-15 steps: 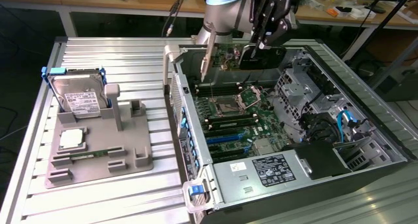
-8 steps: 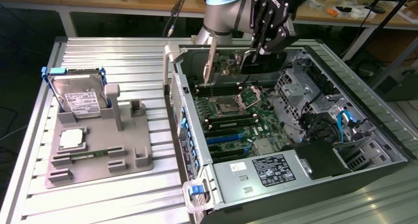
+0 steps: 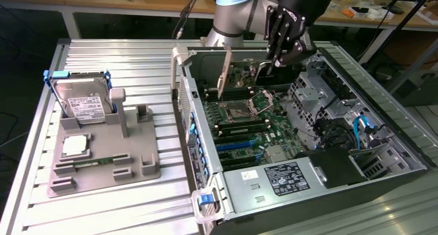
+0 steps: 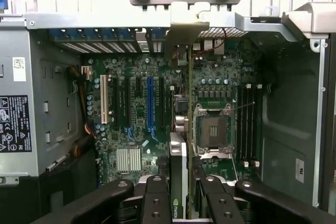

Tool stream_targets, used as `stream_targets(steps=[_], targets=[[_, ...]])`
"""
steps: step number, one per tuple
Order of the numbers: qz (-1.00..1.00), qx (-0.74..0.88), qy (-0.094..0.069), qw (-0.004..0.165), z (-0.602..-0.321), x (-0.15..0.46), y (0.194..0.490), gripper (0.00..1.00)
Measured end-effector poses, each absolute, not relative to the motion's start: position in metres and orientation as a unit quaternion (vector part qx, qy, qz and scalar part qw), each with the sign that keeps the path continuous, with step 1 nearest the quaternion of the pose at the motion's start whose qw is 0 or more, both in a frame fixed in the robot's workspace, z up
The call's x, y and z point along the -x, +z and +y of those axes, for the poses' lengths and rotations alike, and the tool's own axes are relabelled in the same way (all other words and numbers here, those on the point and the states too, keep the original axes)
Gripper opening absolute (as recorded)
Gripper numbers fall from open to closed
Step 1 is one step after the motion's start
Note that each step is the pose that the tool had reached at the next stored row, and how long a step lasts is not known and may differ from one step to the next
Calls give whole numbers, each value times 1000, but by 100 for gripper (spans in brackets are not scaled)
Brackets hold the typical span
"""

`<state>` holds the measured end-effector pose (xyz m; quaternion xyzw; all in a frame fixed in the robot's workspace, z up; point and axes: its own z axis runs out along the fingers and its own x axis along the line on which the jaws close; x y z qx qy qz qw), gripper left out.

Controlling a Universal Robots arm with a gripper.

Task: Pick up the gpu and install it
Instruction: 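Insert the gpu into the slot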

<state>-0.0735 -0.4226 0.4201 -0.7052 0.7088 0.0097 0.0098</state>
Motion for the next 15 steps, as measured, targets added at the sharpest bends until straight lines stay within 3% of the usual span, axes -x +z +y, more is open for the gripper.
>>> stream_targets(steps=[15], targets=[[709, 705, 10, 9, -449, 72, 392, 27]])
